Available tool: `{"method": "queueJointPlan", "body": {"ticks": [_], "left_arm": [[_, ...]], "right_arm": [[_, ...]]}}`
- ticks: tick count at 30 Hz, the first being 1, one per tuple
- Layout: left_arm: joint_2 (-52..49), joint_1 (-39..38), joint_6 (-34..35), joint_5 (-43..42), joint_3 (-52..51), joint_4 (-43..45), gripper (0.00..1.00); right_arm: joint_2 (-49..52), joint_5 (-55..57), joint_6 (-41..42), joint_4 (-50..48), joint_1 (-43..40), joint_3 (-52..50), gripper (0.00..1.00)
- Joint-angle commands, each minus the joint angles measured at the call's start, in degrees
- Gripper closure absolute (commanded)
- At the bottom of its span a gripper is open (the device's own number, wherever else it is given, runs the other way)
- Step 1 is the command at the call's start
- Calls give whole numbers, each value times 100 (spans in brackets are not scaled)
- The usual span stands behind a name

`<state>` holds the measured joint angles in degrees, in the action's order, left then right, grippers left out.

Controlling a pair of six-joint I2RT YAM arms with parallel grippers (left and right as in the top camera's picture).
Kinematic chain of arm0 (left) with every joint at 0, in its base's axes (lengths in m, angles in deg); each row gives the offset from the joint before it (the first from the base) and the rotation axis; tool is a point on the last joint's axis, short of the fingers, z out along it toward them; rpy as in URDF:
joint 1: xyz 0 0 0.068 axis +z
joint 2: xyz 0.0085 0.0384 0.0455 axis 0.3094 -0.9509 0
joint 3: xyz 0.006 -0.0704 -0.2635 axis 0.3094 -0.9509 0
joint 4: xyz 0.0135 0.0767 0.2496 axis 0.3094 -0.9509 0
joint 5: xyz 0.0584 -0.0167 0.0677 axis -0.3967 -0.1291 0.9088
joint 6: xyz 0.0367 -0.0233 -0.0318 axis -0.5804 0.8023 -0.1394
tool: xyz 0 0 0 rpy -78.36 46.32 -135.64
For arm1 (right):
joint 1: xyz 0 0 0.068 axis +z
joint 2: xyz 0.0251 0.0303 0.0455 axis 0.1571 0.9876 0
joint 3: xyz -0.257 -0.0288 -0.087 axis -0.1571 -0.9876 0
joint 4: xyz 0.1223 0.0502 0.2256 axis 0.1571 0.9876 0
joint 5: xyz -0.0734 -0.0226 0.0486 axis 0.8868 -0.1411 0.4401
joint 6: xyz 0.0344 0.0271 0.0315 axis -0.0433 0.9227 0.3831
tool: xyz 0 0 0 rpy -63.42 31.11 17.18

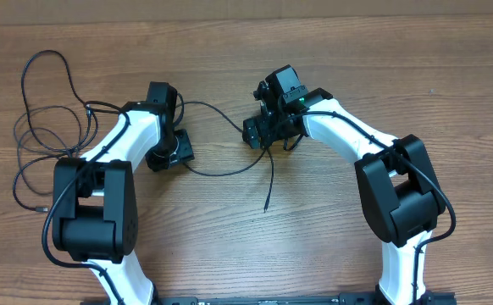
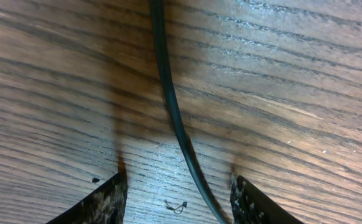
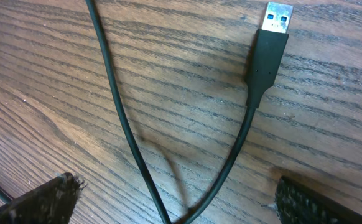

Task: Untangle cables

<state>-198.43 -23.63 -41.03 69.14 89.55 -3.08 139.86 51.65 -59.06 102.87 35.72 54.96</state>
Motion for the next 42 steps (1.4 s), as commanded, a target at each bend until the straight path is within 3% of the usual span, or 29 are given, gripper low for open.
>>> {"method": "queueJointPlan", "body": {"ticks": [1, 3, 6, 9, 20, 30, 37, 42], "left_arm": [[-549, 2, 72, -15, -140, 98, 48], [-549, 4, 72, -28, -140, 79, 51], [-549, 0, 72, -203, -140, -42, 63], [-551, -9, 72, -385, -140, -286, 68], [-573, -391, 7, -822, -146, -1047, 60], [-573, -1331, 9, -1069, -146, -1126, 58], [-573, -2216, 52, -1718, -146, -684, 58], [-573, -2846, 393, -1655, -146, -363, 47]], "right_arm": [[26, -7, 28, -39, 31, -48, 0], [26, -7, 28, -39, 31, -48, 0], [26, -7, 28, -39, 31, -48, 0], [26, 2, 26, -37, 31, -48, 0], [26, 1073, 302, 319, -348, -48, 0], [26, 979, 907, 686, -1434, -48, 0], [26, 94, 905, 619, -1937, -48, 0], [26, 11, 905, 555, -1956, -48, 0]]}}
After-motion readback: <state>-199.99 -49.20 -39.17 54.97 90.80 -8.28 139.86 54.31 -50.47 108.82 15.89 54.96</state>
